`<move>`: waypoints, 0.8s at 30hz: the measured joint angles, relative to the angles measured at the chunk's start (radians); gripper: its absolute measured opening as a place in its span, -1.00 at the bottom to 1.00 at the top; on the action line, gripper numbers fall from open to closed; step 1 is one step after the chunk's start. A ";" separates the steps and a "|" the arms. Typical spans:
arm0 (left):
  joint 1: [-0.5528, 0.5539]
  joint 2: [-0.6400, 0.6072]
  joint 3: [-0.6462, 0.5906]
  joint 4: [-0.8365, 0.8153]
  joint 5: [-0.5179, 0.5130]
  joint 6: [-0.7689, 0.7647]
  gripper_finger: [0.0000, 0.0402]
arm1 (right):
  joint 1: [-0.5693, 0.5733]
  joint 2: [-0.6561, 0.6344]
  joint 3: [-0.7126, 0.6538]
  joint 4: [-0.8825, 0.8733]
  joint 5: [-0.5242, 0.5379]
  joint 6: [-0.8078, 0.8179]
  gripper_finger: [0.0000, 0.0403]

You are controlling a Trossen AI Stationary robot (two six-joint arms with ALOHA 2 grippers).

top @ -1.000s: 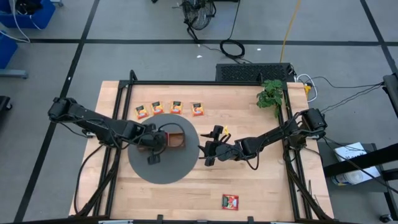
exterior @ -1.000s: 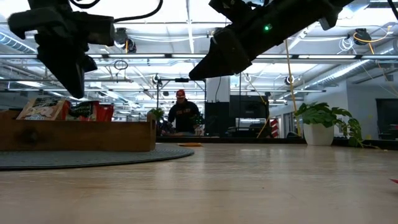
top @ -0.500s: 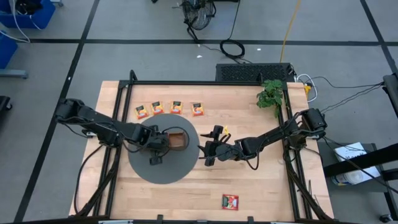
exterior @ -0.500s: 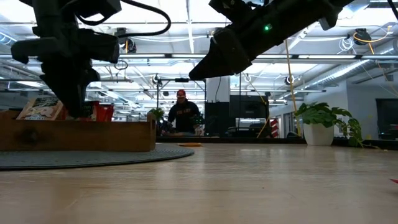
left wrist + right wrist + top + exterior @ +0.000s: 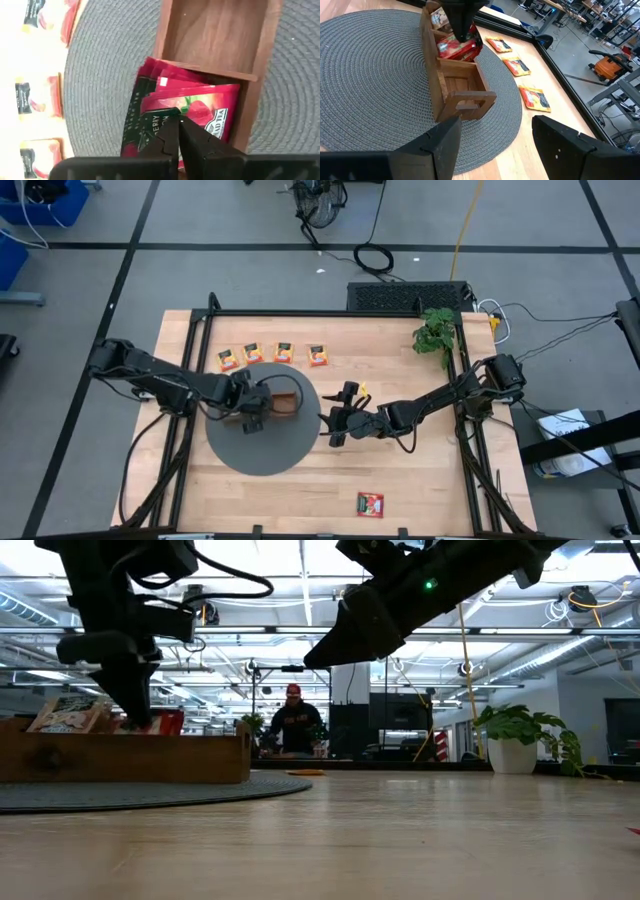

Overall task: Pick & Place Tea
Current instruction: Put the red tea bag into the middle section of the wooden organizer

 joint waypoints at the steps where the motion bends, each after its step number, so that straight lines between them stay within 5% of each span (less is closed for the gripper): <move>1: 0.005 0.000 0.000 0.001 0.001 0.000 -0.89 | 0.000 0.000 0.000 -0.004 0.000 0.005 0.12; 18: -0.074 -0.025 0.145 0.141 0.007 0.126 -0.82 | 0.075 0.000 0.001 -0.022 -0.003 0.038 0.12; 24: -0.189 -0.147 0.038 0.404 -0.047 0.228 -0.81 | 0.154 -0.033 0.012 -0.199 -0.200 0.171 0.12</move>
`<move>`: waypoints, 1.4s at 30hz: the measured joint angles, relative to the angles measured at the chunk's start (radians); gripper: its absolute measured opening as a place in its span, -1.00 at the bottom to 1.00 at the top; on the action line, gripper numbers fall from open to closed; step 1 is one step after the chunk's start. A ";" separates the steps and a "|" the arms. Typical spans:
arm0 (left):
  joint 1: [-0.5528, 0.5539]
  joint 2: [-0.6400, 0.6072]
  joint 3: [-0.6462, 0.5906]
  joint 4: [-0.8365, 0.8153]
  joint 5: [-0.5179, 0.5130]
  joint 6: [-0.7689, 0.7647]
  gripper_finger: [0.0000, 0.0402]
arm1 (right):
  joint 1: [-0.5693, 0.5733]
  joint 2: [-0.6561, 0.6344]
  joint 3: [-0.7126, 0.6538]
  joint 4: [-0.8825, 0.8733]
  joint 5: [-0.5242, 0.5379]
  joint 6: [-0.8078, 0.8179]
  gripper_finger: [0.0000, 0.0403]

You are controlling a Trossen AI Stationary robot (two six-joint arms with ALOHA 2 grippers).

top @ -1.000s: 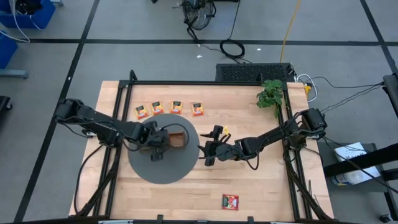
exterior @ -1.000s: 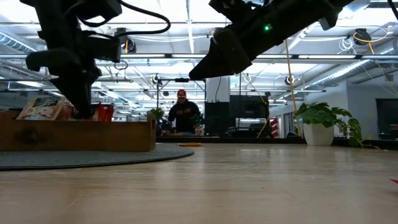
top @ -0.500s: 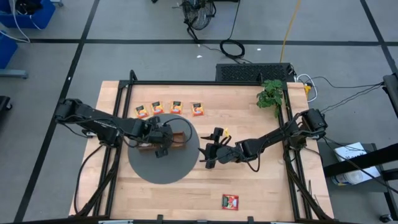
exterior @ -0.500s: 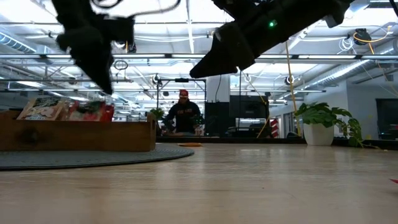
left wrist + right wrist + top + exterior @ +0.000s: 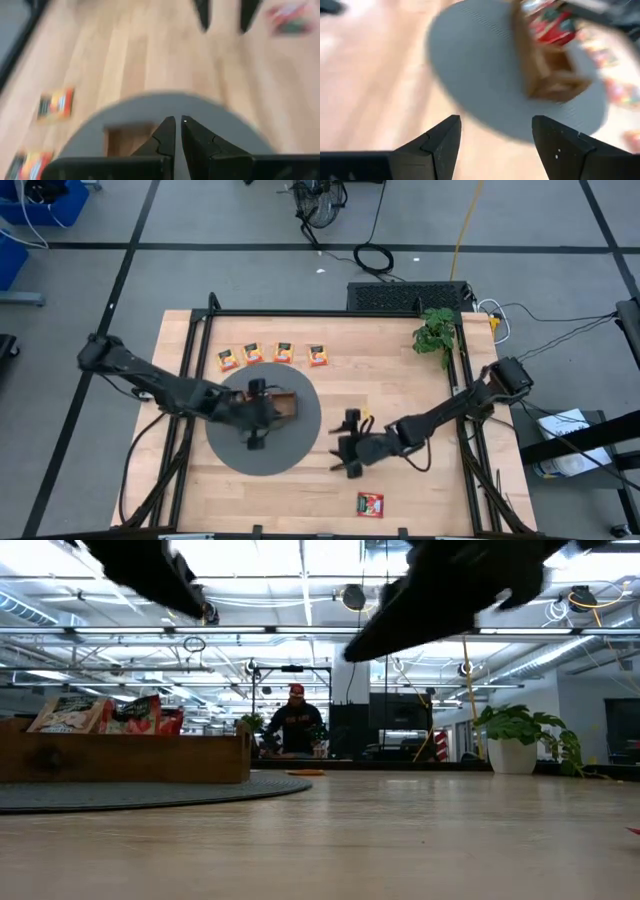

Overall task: Pick & Place Tea
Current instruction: Put the red tea bag into the middle section of the wooden organizer

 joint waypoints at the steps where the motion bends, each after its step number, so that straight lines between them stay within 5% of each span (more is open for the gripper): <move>1: -0.017 -0.037 -0.026 0.045 -0.005 0.024 -0.81 | 0.014 -0.012 0.017 -0.079 -0.017 0.050 0.12; 7: -0.078 -0.280 -0.152 0.205 -0.031 0.102 -0.81 | 0.133 0.018 0.249 -0.718 -0.086 0.332 0.12; 13: -0.080 -0.440 -0.202 0.200 -0.040 0.102 -0.81 | 0.249 0.150 0.448 -0.962 -0.310 0.602 0.12; 18: -0.080 -0.483 -0.201 0.215 -0.040 0.101 -0.81 | 0.303 0.283 0.461 -0.943 -0.479 0.718 0.12; 22: -0.080 -0.489 -0.201 0.211 -0.040 0.099 -0.81 | 0.304 0.350 0.464 -0.903 -0.482 0.727 0.12; 28: -0.080 -0.488 -0.201 0.211 -0.039 0.099 -0.81 | 0.305 0.371 0.465 -0.847 -0.447 0.768 0.12; 35: -0.080 -0.488 -0.201 0.211 -0.038 0.099 -0.81 | 0.257 0.368 0.444 -0.810 -0.245 0.841 0.12; 42: -0.080 -0.488 -0.201 0.211 -0.038 0.099 -0.81 | 0.150 0.351 0.409 -0.902 -0.271 0.765 0.12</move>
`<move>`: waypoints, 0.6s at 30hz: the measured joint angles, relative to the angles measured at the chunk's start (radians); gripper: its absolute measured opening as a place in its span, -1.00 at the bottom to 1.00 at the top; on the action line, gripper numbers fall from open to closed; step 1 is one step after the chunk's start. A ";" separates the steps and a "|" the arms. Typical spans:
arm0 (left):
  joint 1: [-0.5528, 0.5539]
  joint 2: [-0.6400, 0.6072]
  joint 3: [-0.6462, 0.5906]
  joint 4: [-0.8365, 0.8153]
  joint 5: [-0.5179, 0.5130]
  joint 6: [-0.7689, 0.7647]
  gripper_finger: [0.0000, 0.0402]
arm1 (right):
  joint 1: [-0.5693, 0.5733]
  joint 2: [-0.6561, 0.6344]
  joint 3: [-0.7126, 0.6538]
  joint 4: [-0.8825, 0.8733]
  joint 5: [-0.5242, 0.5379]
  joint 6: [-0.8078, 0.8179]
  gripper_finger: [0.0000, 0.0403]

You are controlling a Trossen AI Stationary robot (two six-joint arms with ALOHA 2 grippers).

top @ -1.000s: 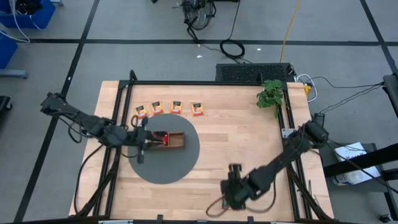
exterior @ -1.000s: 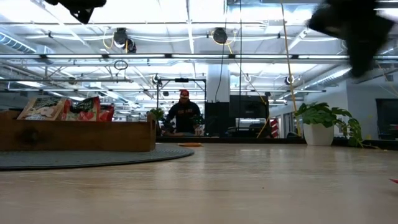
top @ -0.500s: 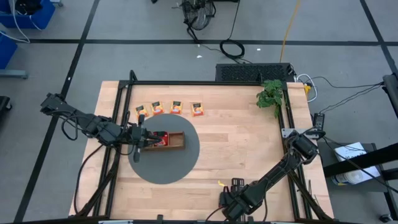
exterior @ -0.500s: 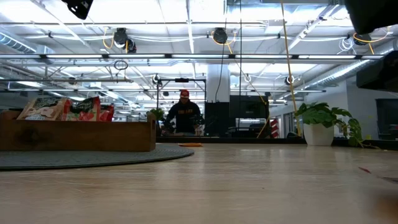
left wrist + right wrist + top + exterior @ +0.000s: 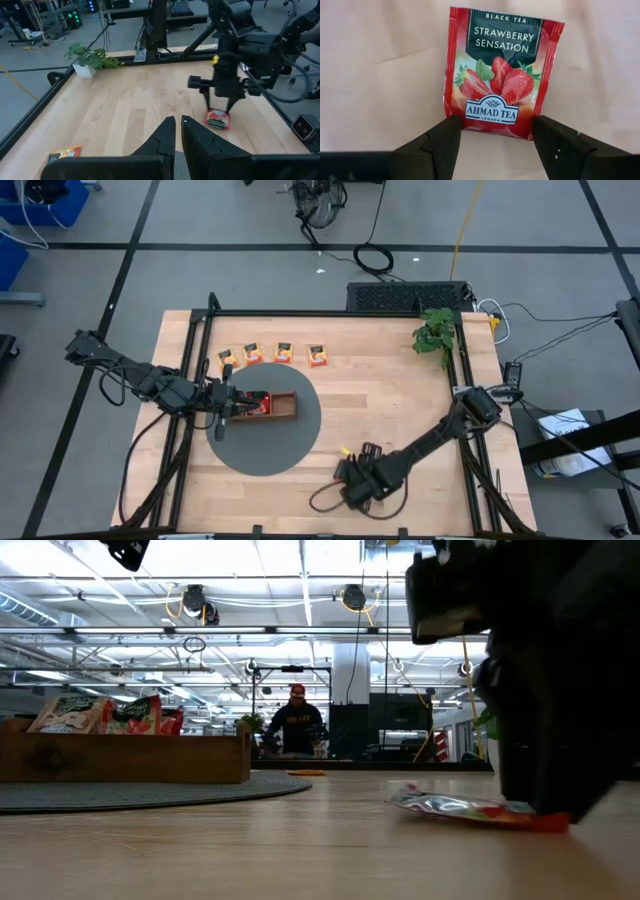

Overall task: Pick & Place Tea
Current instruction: Put the red tea bag into the middle section of the wooden organizer

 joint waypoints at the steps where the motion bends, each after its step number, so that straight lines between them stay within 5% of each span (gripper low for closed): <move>1: 0.000 0.000 0.000 0.000 0.000 0.000 -0.81 | -0.005 -0.011 0.000 -0.002 0.006 -0.006 0.12; 10: 0.000 0.000 0.000 0.001 0.000 0.000 -0.81 | -0.051 -0.137 -0.004 -0.051 0.060 -0.054 0.12; 18: 0.000 0.000 0.000 0.000 0.000 0.000 -0.81 | -0.084 -0.120 -0.002 0.031 0.028 -0.155 0.12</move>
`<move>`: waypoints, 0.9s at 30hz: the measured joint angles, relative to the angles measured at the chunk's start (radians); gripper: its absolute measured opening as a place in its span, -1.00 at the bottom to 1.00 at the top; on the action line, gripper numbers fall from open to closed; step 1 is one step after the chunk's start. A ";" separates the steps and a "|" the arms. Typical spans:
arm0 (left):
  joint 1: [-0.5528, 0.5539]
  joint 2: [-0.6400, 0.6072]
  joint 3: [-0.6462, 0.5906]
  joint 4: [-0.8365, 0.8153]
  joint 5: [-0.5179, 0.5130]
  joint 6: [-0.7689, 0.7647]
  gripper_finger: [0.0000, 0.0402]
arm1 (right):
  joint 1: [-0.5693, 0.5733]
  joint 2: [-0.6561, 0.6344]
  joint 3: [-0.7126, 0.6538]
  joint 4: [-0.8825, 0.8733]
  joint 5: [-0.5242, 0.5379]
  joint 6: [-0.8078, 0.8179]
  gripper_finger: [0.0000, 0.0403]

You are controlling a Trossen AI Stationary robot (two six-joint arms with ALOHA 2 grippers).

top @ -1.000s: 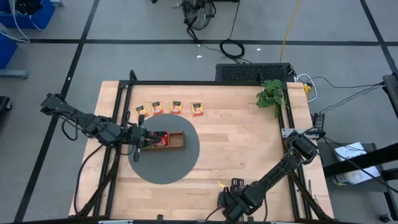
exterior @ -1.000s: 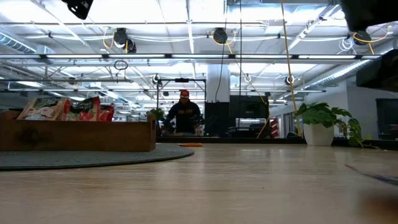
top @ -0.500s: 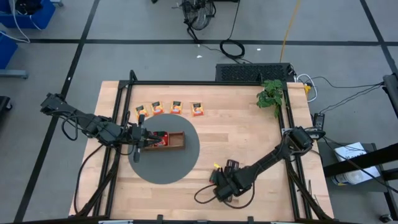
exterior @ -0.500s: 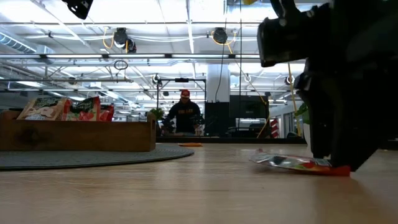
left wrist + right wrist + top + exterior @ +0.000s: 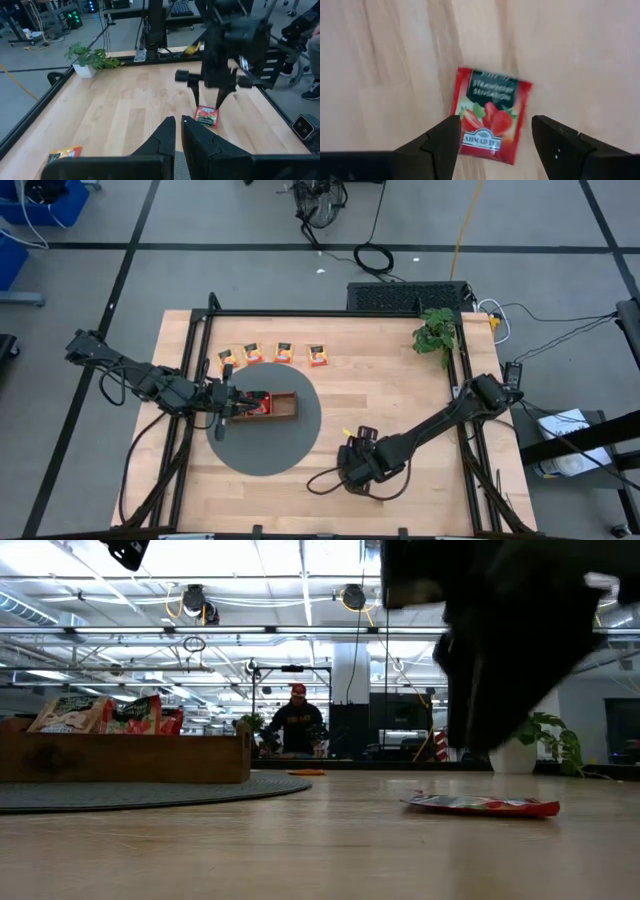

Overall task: Pick & Place Tea
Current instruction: Put the red tea bag into the middle section of the wooden organizer

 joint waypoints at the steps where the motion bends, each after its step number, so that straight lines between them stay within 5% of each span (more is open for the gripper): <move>1: 0.000 0.000 0.000 0.000 0.000 0.000 -0.81 | -0.006 0.017 0.000 0.018 -0.016 -0.006 0.12; 14: 0.000 0.000 0.000 0.000 0.000 0.001 -0.81 | -0.032 0.238 0.009 0.048 -0.128 -0.034 0.07; 18: 0.000 0.000 0.000 0.000 0.000 0.001 -0.81 | -0.033 0.241 0.005 0.053 -0.133 -0.016 -0.21; 24: 0.000 0.001 0.000 -0.001 0.000 0.000 -0.81 | -0.042 0.237 0.003 0.067 -0.153 -0.092 -0.89; 27: 0.000 0.001 0.000 0.000 0.000 0.000 -0.81 | -0.041 0.237 0.001 0.077 -0.143 -0.123 -0.96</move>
